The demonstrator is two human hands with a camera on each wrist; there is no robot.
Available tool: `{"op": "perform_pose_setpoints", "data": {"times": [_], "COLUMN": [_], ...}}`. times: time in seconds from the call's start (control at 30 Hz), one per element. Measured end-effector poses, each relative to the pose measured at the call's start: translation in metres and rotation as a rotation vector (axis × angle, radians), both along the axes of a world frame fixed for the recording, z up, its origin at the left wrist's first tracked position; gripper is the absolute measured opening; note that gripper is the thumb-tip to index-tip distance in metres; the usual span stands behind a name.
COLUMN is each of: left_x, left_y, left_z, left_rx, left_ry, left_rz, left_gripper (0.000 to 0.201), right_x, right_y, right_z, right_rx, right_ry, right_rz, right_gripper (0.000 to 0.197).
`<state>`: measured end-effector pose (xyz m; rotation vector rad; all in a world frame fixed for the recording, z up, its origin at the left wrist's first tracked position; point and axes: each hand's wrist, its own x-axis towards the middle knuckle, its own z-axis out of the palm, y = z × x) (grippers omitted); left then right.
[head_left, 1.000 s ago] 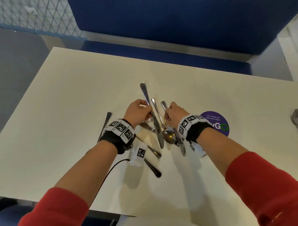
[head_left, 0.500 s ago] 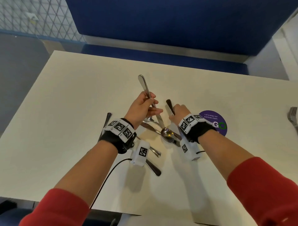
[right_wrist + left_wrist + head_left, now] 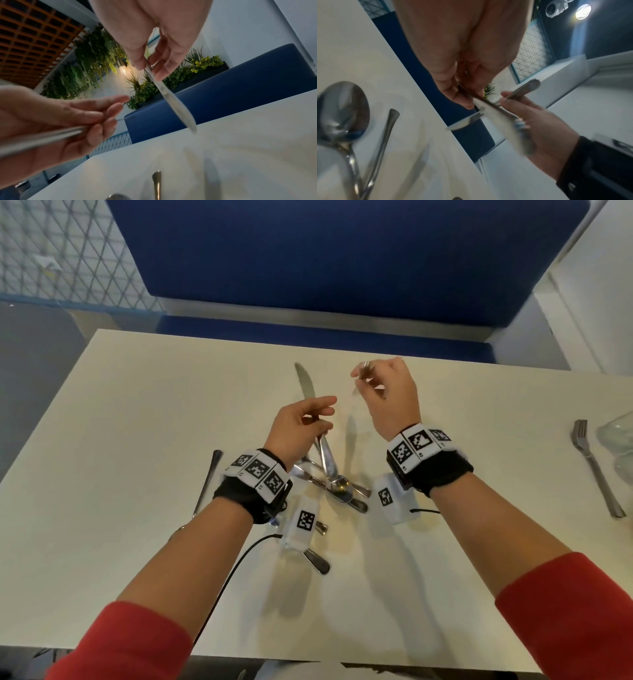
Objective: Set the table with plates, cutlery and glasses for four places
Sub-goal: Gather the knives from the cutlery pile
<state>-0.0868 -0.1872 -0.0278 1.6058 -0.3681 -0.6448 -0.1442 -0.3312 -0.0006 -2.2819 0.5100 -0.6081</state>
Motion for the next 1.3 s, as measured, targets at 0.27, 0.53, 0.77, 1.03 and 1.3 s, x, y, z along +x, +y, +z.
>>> {"op": "perform_pose_setpoints", "data": {"times": [0.27,0.53,0.77,1.03,1.3], "left_x": [-0.004,-0.001,0.003,0.004,0.015], "left_y": [-0.006,0.005,0.015,0.026,0.052], "left_z": [-0.019,-0.022,-0.021,-0.012,-0.011], "left_rx": [0.111,0.033,-0.097,-0.188,-0.165], "left_ry": [0.056,0.348,0.617,0.654,0.524], "left_rz": [0.129,0.214,0.294,0.372,0.391], "left_gripper": [0.035,0.018,0.022,0.043,0.02], "right_x": [-0.026,-0.033,-0.03,-0.024,-0.005], "right_y": [0.037,0.06,0.074,0.089,0.113], "right_z": [-0.032,-0.052,-0.061,-0.061,-0.048], "right_rx": [0.215,0.103,0.045,0.019,0.325], "right_ry": [-0.039,-0.099,-0.054,-0.002,0.098], "right_rz": [0.131,0.237,0.292,0.31,0.265], "right_gripper": [0.025,0.023,0.026,0.027,0.012]}}
